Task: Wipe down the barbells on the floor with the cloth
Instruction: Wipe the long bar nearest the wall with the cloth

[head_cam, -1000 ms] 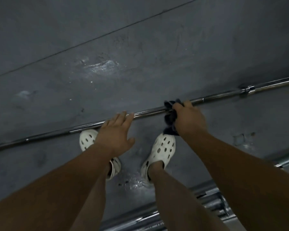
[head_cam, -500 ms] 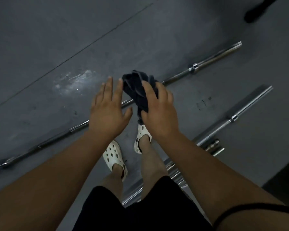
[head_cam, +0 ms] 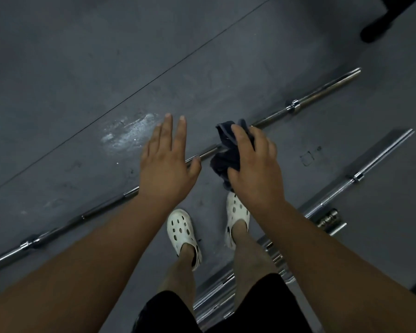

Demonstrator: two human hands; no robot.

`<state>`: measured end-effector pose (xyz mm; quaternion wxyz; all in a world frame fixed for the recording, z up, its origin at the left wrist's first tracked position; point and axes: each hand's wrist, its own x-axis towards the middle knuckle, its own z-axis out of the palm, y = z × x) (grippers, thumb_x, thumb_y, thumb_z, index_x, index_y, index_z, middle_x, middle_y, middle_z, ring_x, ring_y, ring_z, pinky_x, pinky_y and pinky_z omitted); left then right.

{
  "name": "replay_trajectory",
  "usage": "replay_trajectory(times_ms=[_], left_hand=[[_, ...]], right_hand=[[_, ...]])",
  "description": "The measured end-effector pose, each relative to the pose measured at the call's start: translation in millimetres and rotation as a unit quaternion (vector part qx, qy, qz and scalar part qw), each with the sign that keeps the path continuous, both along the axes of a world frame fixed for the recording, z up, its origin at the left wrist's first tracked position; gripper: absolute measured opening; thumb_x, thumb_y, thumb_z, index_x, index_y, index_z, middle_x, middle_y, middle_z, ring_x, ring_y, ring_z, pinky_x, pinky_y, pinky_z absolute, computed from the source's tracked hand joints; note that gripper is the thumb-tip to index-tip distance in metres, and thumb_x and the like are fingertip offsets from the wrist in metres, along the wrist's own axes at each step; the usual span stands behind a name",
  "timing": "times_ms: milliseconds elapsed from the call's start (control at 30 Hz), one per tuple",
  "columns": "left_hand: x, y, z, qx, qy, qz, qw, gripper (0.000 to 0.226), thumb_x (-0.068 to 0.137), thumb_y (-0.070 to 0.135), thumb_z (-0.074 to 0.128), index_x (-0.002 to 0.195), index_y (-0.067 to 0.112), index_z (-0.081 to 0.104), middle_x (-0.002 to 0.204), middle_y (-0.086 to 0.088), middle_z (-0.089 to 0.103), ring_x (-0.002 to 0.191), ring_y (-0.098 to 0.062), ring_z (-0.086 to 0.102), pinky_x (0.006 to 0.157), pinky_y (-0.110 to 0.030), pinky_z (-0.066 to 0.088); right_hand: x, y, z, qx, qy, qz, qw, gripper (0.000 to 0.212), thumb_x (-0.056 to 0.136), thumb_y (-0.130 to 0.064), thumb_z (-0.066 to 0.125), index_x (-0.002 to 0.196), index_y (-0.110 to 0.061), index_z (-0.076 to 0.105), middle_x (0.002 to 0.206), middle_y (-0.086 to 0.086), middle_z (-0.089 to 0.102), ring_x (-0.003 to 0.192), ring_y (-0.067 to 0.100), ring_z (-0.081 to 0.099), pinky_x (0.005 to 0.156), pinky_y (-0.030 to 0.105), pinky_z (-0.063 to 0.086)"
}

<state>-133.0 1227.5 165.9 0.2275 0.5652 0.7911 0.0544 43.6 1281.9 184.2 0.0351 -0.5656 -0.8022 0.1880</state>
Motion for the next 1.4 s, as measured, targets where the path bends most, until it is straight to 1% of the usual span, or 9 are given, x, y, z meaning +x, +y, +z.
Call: replay_trajectory(times_ms=[133,300,533,700,833,967,1067,1233,1400], left_hand=[[-14.4,-5.0,10.3,-0.002,-0.003,0.054,0.999,0.084,0.093,0.051,0.047,0.156,0.027,-0.003,0.165,-0.006,-0.003,0.151,-0.026,0.002,0.121,-0.049,0.014],[-47.3,-10.7,31.3,0.008,0.035,0.130,0.991,0.083,0.094,0.051,0.046,0.156,0.028,-0.004,0.164,-0.003,-0.007,0.151,-0.025,0.001,0.120,-0.045,0.011],[-56.6,-10.2,93.5,0.027,0.073,0.203,0.976,0.082,0.094,0.052,0.045,0.156,0.027,-0.002,0.165,-0.003,-0.004,0.151,-0.025,0.004,0.119,-0.046,0.013],[-51.8,-10.6,161.8,0.057,0.109,0.218,0.968,0.082,0.094,0.052,0.045,0.156,0.028,-0.003,0.165,-0.003,-0.006,0.151,-0.024,0.002,0.119,-0.045,0.014],[-33.7,-20.2,187.0,0.070,0.113,0.201,0.971,0.082,0.094,0.052,0.045,0.156,0.028,-0.003,0.165,-0.002,-0.005,0.151,-0.023,0.002,0.118,-0.044,0.014],[-9.7,-31.8,173.6,0.072,0.085,0.163,0.980,0.081,0.095,0.051,0.045,0.156,0.030,-0.003,0.165,-0.001,-0.004,0.151,-0.022,0.001,0.119,-0.045,0.013],[8.8,-39.6,150.2,0.064,0.070,0.119,0.988,0.081,0.095,0.052,0.045,0.156,0.030,-0.003,0.165,-0.002,-0.005,0.151,-0.023,0.001,0.119,-0.047,0.014],[49.9,-67.3,110.2,0.046,0.042,0.075,0.995,0.081,0.095,0.051,0.044,0.156,0.029,-0.005,0.165,-0.003,-0.007,0.151,-0.024,0.000,0.119,-0.049,0.015],[94.1,-97.5,77.8,0.023,0.022,0.027,0.999,0.082,0.093,0.050,0.049,0.157,0.026,0.002,0.165,-0.006,0.002,0.151,-0.028,0.006,0.119,-0.049,0.016]], right_hand=[[-19.9,9.5,-2.3,-0.008,0.013,0.055,0.998,0.079,0.079,-0.011,0.071,0.150,-0.023,0.038,0.144,0.010,0.040,0.125,0.033,0.039,0.087,0.046,0.052],[-72.4,34.6,10.8,-0.011,0.049,0.146,0.988,0.080,0.079,-0.011,0.071,0.150,-0.022,0.037,0.144,0.012,0.041,0.124,0.035,0.041,0.091,0.049,0.051],[-104.0,61.3,78.8,0.024,0.106,0.247,0.963,0.083,0.077,-0.012,0.072,0.150,-0.023,0.034,0.144,0.012,0.039,0.122,0.033,0.038,0.087,0.047,0.052],[-100.2,68.3,139.4,0.050,0.140,0.275,0.950,0.086,0.074,-0.012,0.076,0.149,-0.023,0.036,0.143,0.011,0.040,0.120,0.033,0.040,0.087,0.046,0.052],[-65.6,61.6,163.3,0.071,0.148,0.262,0.951,0.083,0.076,-0.013,0.075,0.149,-0.022,0.037,0.143,0.011,0.040,0.119,0.032,0.040,0.087,0.045,0.051],[-21.6,43.5,157.9,0.074,0.137,0.216,0.964,0.084,0.074,-0.012,0.075,0.149,-0.022,0.039,0.143,0.010,0.040,0.120,0.034,0.041,0.091,0.044,0.048],[9.1,35.0,142.6,0.069,0.115,0.209,0.969,0.084,0.072,-0.012,0.073,0.148,-0.020,0.040,0.143,0.012,0.042,0.120,0.038,0.044,0.098,0.046,0.043],[60.3,15.2,119.5,0.047,0.076,0.191,0.977,0.082,0.072,-0.012,0.066,0.150,-0.016,0.040,0.142,0.015,0.043,0.120,0.041,0.044,0.095,0.046,0.043],[110.7,-8.1,103.3,0.023,0.044,0.158,0.986,0.082,0.075,-0.012,0.069,0.151,-0.018,0.037,0.143,0.012,0.042,0.125,0.035,0.042,0.091,0.034,0.039]])
